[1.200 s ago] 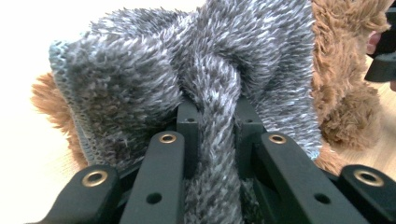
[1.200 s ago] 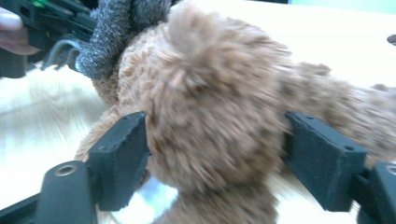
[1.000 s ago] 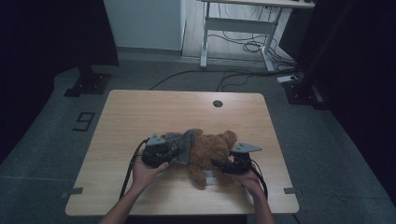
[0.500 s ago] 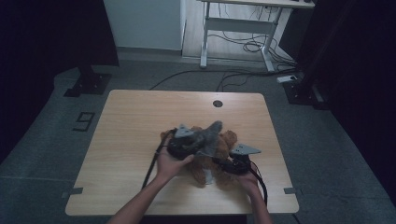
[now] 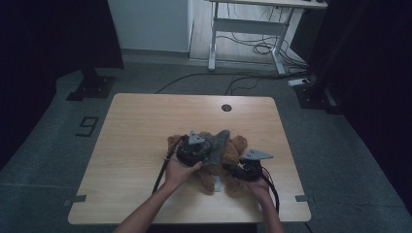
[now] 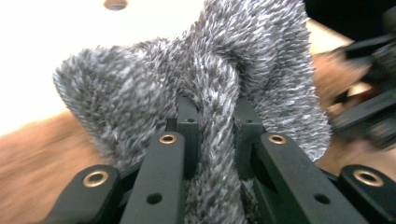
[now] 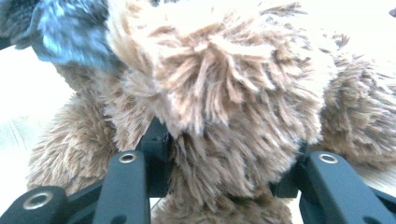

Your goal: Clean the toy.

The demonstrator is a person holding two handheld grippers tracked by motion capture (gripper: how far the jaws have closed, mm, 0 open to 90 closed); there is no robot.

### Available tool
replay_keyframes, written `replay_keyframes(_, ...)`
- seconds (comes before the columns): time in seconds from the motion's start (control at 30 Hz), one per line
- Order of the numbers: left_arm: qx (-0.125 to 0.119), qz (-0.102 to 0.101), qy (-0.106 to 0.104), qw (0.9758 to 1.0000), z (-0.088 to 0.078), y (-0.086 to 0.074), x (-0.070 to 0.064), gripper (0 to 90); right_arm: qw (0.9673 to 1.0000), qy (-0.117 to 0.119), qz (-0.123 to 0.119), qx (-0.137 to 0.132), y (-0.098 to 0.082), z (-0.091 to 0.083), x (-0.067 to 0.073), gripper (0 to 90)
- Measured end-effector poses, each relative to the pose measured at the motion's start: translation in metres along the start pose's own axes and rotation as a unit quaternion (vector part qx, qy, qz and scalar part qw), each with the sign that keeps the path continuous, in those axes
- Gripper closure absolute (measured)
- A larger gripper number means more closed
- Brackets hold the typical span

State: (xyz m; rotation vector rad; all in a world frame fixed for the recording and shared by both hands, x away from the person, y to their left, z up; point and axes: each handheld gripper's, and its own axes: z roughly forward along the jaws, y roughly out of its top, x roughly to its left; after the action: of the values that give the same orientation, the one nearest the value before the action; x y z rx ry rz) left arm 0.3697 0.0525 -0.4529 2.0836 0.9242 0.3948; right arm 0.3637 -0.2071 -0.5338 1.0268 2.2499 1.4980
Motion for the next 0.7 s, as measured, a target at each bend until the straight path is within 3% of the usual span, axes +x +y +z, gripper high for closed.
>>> replay_keyframes(0.07, -0.002, 0.001, 0.016, 0.9999, -0.011, -0.006, 0.011, 77.2, 1.0, 0.001, 0.001, -0.001, 0.0, 0.0, 0.0, 51.9)
replay_keyframes(0.17, -0.016, -0.014, 0.032, 0.9993, -0.027, -0.013, 0.028, 77.3, 1.0, 0.002, 0.003, -0.003, 0.0, 0.0, -0.001, 52.0)
replay_keyframes(0.27, -0.021, -0.046, 0.03, 0.9983, -0.039, -0.027, 0.049, 77.2, 1.0, 0.004, 0.004, -0.003, -0.001, 0.0, -0.001, 51.9)
replay_keyframes(0.37, -0.022, -0.059, 0.035, 0.9974, -0.045, -0.038, 0.06, 77.2, 1.0, 0.005, 0.003, -0.004, -0.001, 0.001, -0.001, 51.9)
replay_keyframes(0.43, -0.025, -0.079, 0.039, 0.9958, -0.048, -0.047, 0.068, 77.2, 1.0, 0.006, 0.004, -0.004, -0.001, 0.001, -0.001, 51.9)
replay_keyframes(0.7, -0.007, -0.105, 0.051, 0.9932, -0.044, -0.069, 0.086, 77.7, 0.9999, 0.01, 0.012, -0.007, -0.002, 0.001, -0.002, 51.8)
